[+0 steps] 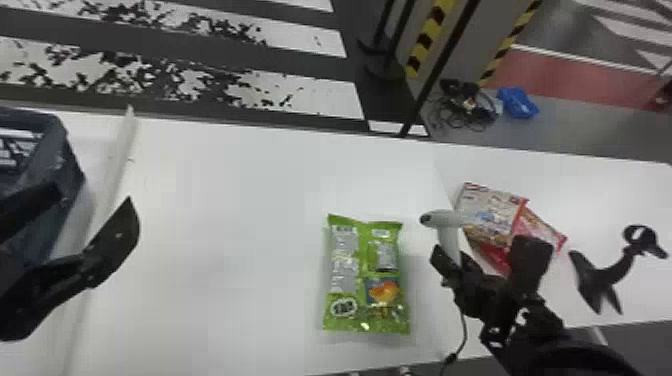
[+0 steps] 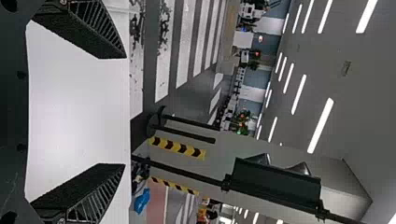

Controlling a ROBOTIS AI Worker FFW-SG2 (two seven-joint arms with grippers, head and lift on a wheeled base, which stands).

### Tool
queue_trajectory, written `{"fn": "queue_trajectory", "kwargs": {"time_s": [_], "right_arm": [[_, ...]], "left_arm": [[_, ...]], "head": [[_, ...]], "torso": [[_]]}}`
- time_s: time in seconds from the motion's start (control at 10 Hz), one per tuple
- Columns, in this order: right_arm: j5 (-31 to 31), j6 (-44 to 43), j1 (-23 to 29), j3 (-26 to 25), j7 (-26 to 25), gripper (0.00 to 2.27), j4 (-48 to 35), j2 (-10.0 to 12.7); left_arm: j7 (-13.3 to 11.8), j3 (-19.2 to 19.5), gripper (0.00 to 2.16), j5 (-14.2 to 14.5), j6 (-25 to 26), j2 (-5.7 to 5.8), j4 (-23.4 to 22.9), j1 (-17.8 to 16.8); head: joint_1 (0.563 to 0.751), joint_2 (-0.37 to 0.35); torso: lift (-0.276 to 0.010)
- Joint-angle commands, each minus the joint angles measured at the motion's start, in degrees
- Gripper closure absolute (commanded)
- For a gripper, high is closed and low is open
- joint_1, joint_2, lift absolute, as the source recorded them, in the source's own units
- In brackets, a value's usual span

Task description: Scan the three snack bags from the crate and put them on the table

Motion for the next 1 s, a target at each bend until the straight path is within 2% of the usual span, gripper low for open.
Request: {"fn": "queue_trajectory", "kwargs": {"time_s": [0.0, 0.3, 0.6, 0.8, 0.9], "right_arm": [[0.78, -2.46, -2.26, -0.35, 0.54, 2.16, 6.37, -1.34], [1.14, -5.80, -4.81, -0.78, 1.77, 2.16, 14.63, -4.06], [2.01, -7.38, -5.51, -0.61, 2.38, 2.16, 16.92, -4.50], [2.01, -7.38, -6.04, -0.26, 3.88, 1.95, 18.15, -4.50], [1.93, -7.38, -6.12, -0.26, 4.05, 1.48, 18.33, -4.50]], "left_arm": [[0.06, -0.59, 0.03, -0.28, 0.00, -0.15, -0.21, 0.07], [0.24, -0.50, 0.03, -0.55, 0.17, -0.06, -0.12, 0.07], [0.32, -0.59, 0.03, -0.55, 0.17, -0.15, 0.05, -0.28], [0.41, -0.59, 0.03, -0.55, 0.17, -0.15, 0.14, -0.37], [0.41, -0.59, 0.03, -0.55, 0.17, -0.06, 0.05, -0.37]], "head": [[0.695, -0.330], [0.695, -0.350], [0.695, -0.350], [0.695, -0.350], [0.695, -0.350]], "torso": [[-0.094], [-0.094], [-0.094], [-0.094], [-0.094]]}}
